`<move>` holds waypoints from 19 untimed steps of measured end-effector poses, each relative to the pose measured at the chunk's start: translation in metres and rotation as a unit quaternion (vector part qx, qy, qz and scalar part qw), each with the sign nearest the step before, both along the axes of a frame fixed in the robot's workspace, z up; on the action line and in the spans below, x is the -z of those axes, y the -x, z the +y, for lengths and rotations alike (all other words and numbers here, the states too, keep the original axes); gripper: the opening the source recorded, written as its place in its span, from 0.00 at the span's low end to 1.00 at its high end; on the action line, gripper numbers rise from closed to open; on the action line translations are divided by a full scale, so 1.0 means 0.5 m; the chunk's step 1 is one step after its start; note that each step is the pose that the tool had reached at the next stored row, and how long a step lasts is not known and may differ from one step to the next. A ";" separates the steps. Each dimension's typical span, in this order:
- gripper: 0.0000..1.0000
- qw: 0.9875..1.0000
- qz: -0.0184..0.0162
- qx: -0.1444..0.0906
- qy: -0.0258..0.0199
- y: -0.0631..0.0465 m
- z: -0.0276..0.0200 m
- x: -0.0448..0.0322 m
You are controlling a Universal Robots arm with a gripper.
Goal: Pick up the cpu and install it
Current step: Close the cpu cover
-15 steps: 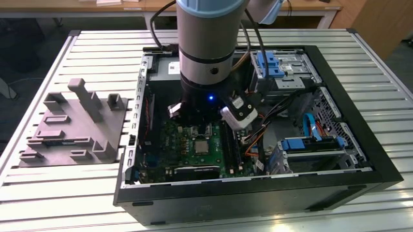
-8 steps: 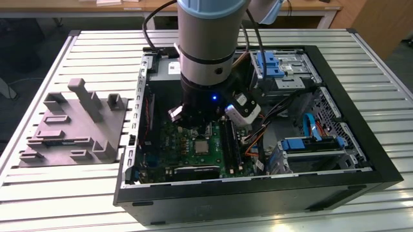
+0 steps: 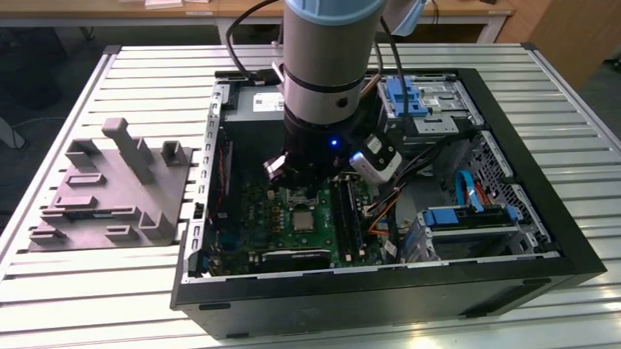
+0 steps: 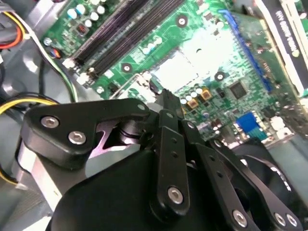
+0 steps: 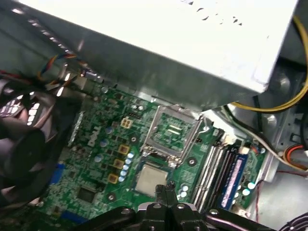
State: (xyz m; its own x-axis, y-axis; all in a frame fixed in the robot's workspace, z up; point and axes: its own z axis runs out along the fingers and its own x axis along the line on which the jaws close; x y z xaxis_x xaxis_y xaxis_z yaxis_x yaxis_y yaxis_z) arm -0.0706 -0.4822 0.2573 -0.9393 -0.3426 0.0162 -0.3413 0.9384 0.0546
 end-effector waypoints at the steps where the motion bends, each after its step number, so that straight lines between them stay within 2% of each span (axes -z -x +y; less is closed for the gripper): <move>1: 0.11 1.000 0.000 0.000 0.000 -0.002 0.0026 0.000; 5: 0.11 1.000 0.000 -0.012 0.000 -0.004 0.0054 0.001; 8: 0.11 0.999 0.000 -0.039 -0.001 -0.005 0.0055 0.002; 10: 0.11 0.998 0.000 -0.057 -0.001 -0.005 0.0055 0.003; 15: 0.11 0.995 0.000 -0.102 -0.001 -0.005 0.0055 0.004; 19: 0.11 0.990 0.000 -0.139 -0.001 -0.005 0.0055 0.006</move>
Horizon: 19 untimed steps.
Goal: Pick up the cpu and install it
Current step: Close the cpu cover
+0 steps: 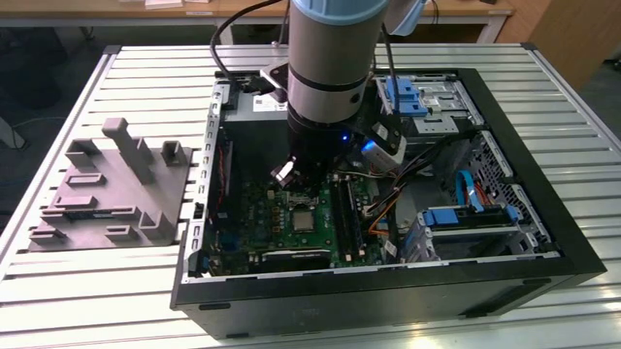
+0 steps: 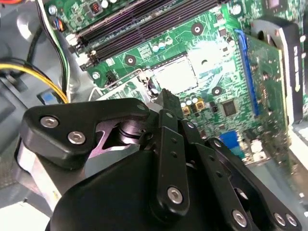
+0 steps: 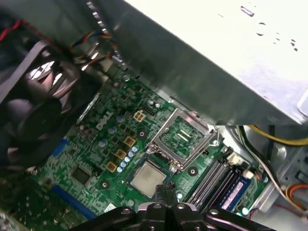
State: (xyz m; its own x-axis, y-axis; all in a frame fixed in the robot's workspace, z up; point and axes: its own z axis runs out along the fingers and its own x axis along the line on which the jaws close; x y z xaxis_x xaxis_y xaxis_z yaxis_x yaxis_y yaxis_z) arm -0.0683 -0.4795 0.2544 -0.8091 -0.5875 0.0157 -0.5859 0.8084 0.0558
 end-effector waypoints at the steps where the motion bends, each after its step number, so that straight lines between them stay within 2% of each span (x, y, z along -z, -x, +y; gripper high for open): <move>1: 0.11 1.000 0.000 -0.009 0.000 0.000 0.0000 0.001; 2: 0.11 1.000 0.000 -0.017 0.000 0.000 -0.0001 0.001; 3: 0.11 1.000 0.000 -0.020 -0.004 0.000 -0.0002 0.001; 4: 0.11 1.000 0.000 -0.021 -0.011 0.000 -0.0001 0.002; 7: 0.11 0.999 -0.001 -0.021 -0.037 -0.007 0.0000 0.002; 8: 0.11 0.999 -0.001 -0.021 -0.042 -0.009 0.0002 0.003; 9: 0.11 0.999 -0.001 -0.021 -0.043 -0.013 0.0013 0.006; 14: 0.11 0.999 -0.001 -0.028 -0.043 -0.024 0.0081 0.017; 17: 0.11 0.998 0.001 -0.054 -0.043 -0.024 0.0081 0.022; 19: 0.11 0.996 0.001 -0.073 -0.043 -0.025 0.0081 0.026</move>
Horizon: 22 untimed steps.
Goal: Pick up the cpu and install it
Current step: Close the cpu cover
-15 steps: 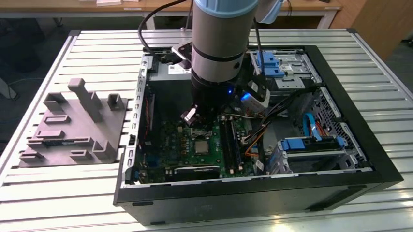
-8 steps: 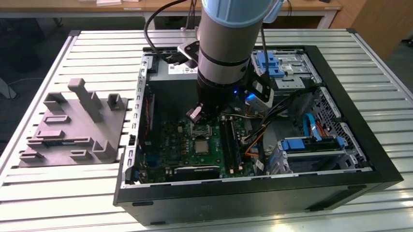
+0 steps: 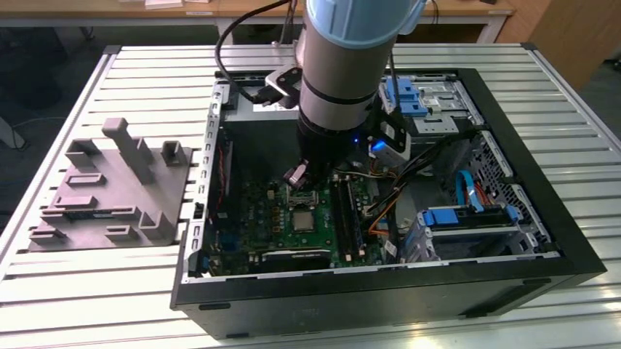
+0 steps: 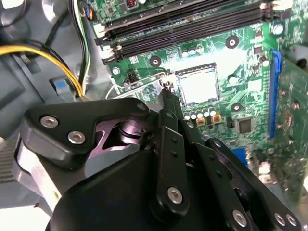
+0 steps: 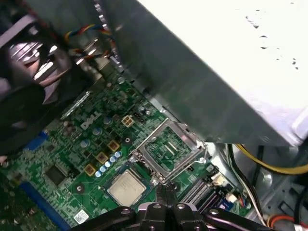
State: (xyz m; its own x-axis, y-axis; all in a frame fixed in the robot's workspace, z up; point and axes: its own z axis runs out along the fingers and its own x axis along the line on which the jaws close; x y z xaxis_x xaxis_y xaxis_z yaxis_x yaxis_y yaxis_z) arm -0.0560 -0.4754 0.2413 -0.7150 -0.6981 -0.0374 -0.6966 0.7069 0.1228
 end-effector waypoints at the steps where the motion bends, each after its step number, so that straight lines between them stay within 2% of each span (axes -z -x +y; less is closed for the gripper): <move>1: 0.11 1.000 0.000 -0.009 0.000 0.000 0.0000 0.002; 4: 0.11 1.000 0.000 -0.019 0.000 -0.006 0.0034 0.005; 9: 0.11 1.000 0.000 -0.019 0.000 -0.022 0.0330 0.013; 13: 0.11 1.000 0.000 -0.019 0.000 -0.025 0.0576 0.019; 16: 0.11 1.000 0.000 -0.020 -0.001 -0.026 0.0617 0.023; 17: 0.11 1.000 0.000 -0.020 -0.002 -0.027 0.0616 0.023; 18: 0.11 1.000 0.000 -0.021 -0.005 -0.028 0.0616 0.024; 22: 0.11 1.000 -0.001 -0.020 -0.019 -0.033 0.0616 0.028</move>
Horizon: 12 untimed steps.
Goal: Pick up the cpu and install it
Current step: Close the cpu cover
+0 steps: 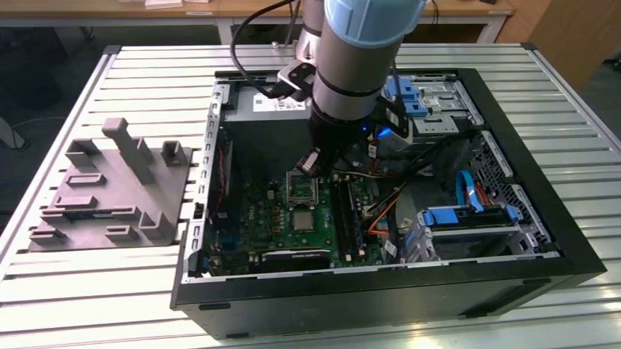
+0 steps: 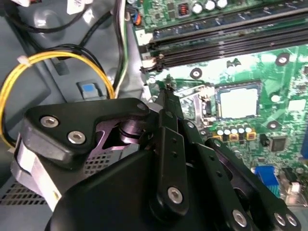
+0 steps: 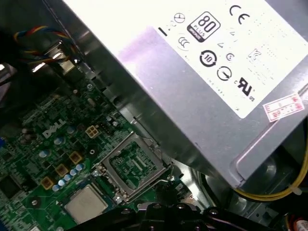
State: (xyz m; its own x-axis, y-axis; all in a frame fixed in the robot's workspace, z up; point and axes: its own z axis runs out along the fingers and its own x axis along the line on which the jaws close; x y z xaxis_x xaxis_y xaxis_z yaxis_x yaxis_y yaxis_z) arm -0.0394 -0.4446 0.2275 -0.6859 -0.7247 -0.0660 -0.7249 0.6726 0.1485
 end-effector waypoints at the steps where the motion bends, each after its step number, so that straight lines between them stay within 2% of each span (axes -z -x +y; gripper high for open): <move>1: 0.11 1.000 0.000 0.000 -0.002 -0.002 0.0001 0.001; 5: 0.11 1.000 0.000 0.001 -0.010 -0.008 0.0000 0.010; 12: 0.11 1.000 0.000 0.001 -0.030 -0.013 0.0001 0.026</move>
